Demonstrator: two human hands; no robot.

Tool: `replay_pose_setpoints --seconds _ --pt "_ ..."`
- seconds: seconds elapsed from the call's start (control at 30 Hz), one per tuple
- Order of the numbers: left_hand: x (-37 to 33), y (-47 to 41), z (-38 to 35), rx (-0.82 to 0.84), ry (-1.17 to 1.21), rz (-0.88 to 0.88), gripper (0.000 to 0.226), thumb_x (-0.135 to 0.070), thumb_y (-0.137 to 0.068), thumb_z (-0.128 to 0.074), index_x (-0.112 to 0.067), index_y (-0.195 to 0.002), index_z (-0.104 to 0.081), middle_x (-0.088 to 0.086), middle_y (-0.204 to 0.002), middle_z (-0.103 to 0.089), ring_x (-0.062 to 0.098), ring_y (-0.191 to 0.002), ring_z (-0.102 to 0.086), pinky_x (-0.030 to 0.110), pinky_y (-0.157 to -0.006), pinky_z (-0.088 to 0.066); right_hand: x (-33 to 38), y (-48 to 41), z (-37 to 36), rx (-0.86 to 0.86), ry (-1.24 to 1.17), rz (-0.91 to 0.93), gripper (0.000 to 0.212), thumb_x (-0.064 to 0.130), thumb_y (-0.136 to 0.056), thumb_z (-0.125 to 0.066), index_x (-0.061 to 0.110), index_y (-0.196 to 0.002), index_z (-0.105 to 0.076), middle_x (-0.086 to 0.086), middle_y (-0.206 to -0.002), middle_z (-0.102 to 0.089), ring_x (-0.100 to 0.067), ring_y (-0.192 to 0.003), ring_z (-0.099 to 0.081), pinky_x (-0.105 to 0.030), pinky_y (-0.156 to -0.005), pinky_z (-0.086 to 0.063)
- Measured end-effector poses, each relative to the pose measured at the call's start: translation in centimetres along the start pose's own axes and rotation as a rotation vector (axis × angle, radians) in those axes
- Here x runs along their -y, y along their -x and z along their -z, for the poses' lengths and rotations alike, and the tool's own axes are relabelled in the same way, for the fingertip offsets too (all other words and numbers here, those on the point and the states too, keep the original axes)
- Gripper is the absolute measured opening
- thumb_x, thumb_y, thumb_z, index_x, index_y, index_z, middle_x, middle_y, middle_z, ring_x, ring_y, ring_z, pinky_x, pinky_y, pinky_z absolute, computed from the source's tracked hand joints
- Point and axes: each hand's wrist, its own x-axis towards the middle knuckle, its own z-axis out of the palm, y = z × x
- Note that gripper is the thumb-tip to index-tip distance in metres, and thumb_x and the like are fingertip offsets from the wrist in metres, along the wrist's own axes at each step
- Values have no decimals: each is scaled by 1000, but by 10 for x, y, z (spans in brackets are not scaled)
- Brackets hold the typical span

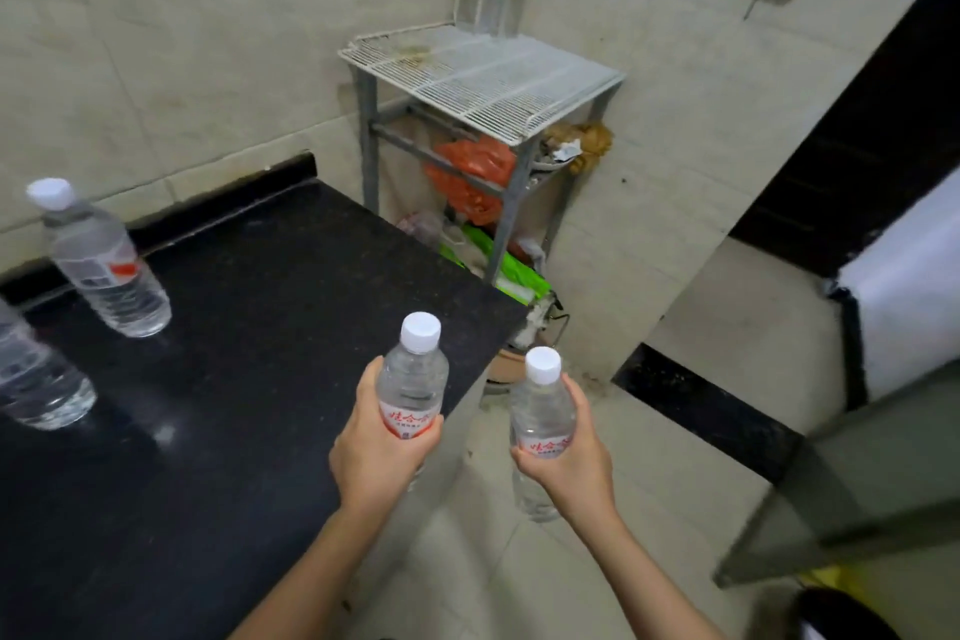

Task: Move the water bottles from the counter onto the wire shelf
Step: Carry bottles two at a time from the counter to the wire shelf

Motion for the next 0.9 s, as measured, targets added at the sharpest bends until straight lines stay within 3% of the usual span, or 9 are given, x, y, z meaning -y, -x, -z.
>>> replay_pose_setpoints --seconds 0.17,0.33,0.6,0.73,0.9 --pt "-32 -23 -71 103 -71 -36 84 -30 -66 -76 -37 -135 -31 3 -125 -60 32 -114 -56 40 -95 -41 -37 -42 43 -108 -1 -102 89 17 -59 -79 35 -133 -35 4 -119 -63 -22 -105 -62 -28 -79 -46" --pt "-66 -41 -152 96 -116 -105 83 -31 -64 -77 -35 -134 -32 5 -124 -61 34 -112 -56 39 -92 -43 -71 -106 94 -114 -44 -94 88 15 -61 -78 33 -135 -33 3 -119 -62 -22 -104 -62 -28 -79 -45" --pt "-143 -52 -262 -82 -53 -141 87 -36 -59 -78 -35 -134 -33 9 -120 -64 35 -109 -59 38 -86 -44 -95 -212 194 -47 -124 52 88 14 -61 -79 36 -133 -34 6 -121 -61 -18 -107 -60 -30 -87 -46" --pt "-170 -60 -276 -169 -53 -177 95 -56 -43 -61 -36 -132 -34 5 -117 -65 33 -107 -60 37 -83 -45 -87 -251 224 -25 -213 108 89 12 -62 -80 34 -134 -33 4 -125 -58 -15 -108 -58 -27 -91 -43" --pt "-214 -90 -277 -286 -69 -266 86 -42 -55 -75 -34 -130 -34 7 -118 -64 34 -105 -60 42 -86 -47 -57 -300 238 -12 -277 223 85 12 -59 -83 61 -104 -29 14 -110 -54 -18 -109 -57 -37 -98 -45"
